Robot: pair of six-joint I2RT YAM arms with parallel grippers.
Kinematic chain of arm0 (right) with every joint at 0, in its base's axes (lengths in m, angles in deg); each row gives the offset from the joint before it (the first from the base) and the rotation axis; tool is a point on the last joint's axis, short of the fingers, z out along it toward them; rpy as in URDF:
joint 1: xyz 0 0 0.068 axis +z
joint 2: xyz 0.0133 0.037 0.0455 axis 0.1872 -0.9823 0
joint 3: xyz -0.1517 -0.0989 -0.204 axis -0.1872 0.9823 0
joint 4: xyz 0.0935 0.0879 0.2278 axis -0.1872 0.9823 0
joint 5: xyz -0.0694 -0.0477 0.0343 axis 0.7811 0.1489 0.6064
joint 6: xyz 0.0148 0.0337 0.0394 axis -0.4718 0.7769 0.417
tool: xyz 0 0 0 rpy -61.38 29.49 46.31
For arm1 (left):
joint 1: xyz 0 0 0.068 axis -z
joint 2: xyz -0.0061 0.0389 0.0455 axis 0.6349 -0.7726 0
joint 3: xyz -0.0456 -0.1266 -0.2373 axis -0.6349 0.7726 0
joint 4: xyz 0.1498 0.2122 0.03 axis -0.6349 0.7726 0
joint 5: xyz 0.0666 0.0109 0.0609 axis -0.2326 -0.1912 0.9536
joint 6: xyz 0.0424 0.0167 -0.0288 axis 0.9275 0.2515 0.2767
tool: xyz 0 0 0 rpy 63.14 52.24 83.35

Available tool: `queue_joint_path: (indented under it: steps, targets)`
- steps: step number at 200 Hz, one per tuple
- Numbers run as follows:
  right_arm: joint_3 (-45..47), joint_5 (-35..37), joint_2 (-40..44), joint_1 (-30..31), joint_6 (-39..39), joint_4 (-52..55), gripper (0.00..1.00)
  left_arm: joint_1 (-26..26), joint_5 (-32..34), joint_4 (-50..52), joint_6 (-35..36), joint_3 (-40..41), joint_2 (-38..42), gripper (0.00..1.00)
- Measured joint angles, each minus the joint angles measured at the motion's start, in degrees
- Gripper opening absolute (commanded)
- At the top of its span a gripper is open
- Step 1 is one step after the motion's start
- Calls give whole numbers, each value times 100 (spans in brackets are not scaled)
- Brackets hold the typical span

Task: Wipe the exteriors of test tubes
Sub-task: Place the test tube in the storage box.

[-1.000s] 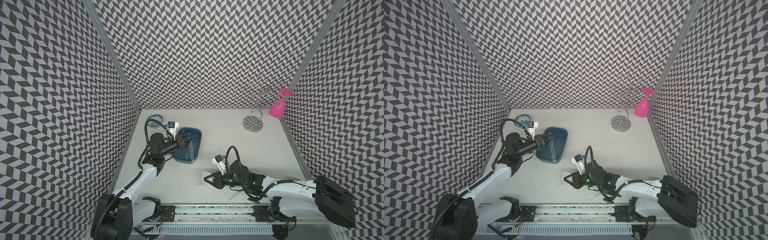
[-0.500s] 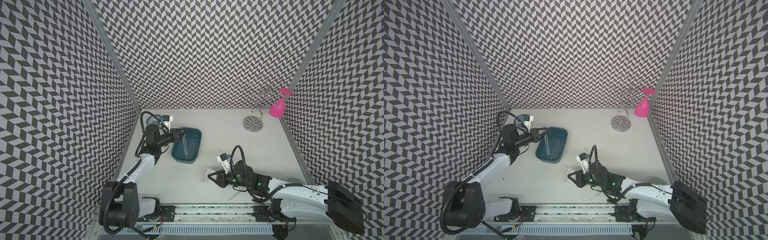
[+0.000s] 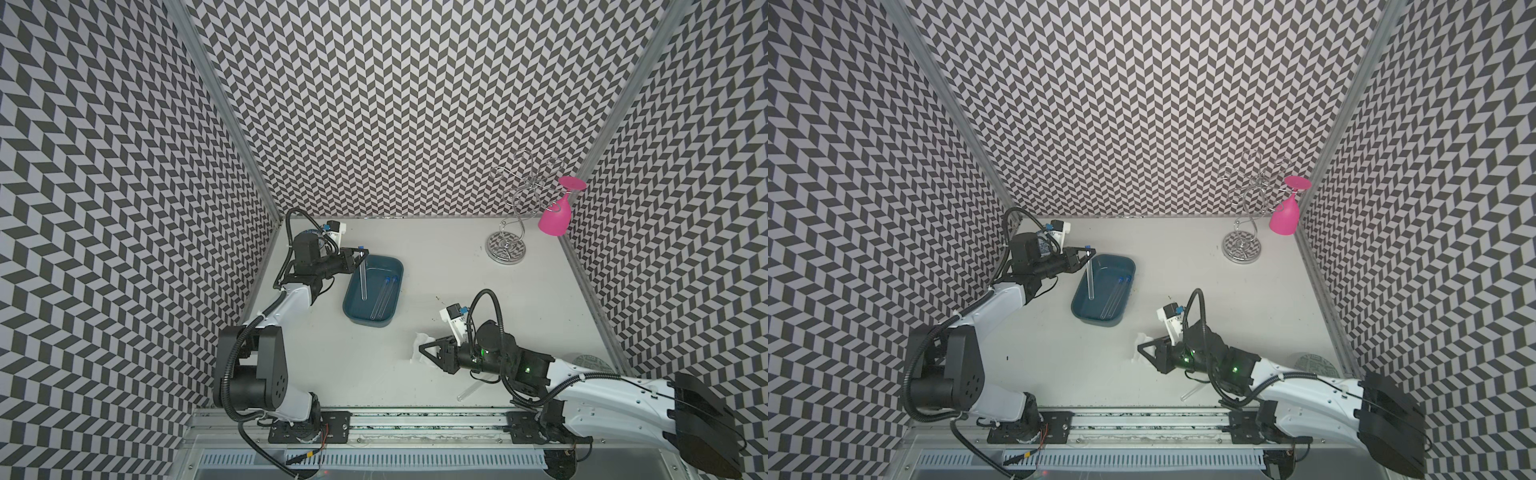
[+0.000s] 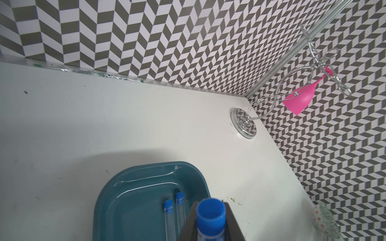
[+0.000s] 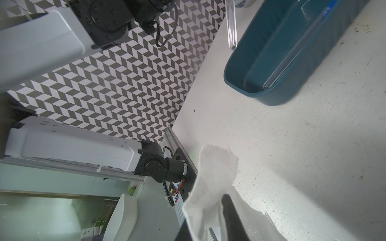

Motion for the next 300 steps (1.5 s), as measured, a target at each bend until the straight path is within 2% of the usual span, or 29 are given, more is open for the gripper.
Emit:
queue_joint_path:
  steps: [43,135,166,213,255,285,300]
  targets:
    - [68,81,120,0,13,9,19,22,326,424,428,-697,-619,19]
    - [164,192,-92,0,50,44,19,616,1419,960,1010,-894,-1572,22]
    - [164,251,-387,-24,52,-50,19,732,1663,1095,1117,-1023,-1731,23]
    - [55,310,-1145,-323,33,-168,19,774,1727,1143,1132,-1049,-1788,33]
    - [-442,-9,-2065,-927,-63,-175,20,780,1628,1137,984,-988,-1467,46]
    - [-743,-57,-2682,-1097,-205,-129,26,811,1499,1071,820,-678,-527,51]
    - [-896,-57,-2964,-1097,-293,-33,34,876,1419,909,721,-387,22,51]
